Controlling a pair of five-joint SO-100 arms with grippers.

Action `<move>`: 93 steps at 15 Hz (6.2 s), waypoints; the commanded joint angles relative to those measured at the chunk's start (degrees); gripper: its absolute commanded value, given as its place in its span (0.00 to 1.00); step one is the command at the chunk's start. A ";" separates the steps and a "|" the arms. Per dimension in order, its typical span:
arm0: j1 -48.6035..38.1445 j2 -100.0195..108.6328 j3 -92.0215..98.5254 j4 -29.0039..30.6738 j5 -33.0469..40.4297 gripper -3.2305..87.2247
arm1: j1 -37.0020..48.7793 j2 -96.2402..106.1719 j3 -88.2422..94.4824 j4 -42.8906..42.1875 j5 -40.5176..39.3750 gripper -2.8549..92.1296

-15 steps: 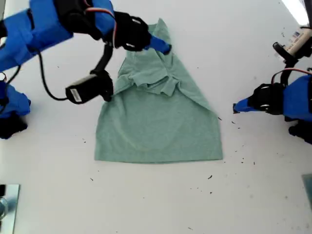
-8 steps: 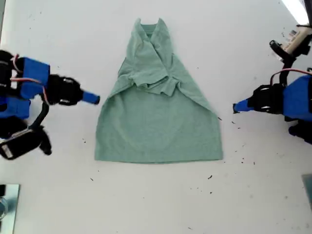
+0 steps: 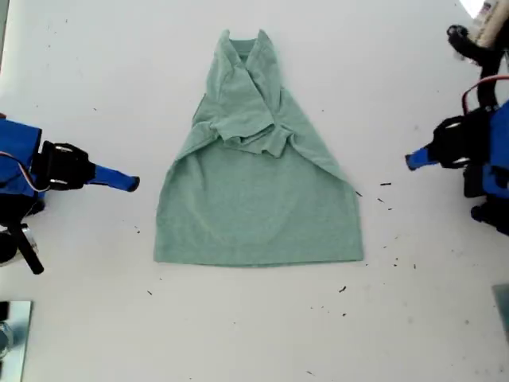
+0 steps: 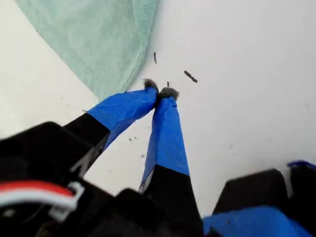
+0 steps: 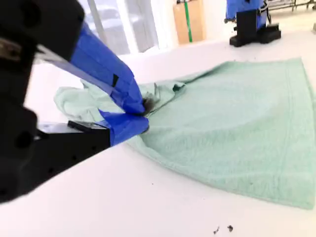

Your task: Fold t shirt

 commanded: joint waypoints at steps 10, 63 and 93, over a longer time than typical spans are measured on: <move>-1.85 0.18 0.88 -0.62 1.58 0.03 | -11.78 -38.67 -28.92 -1.58 0.35 0.37; 8.53 -62.84 -62.84 24.43 -14.24 0.03 | 1.76 -32.61 21.62 -40.34 -8.61 0.06; 11.60 -103.71 -93.60 12.57 -5.98 0.03 | 0.44 -26.81 25.84 -41.57 -6.42 0.06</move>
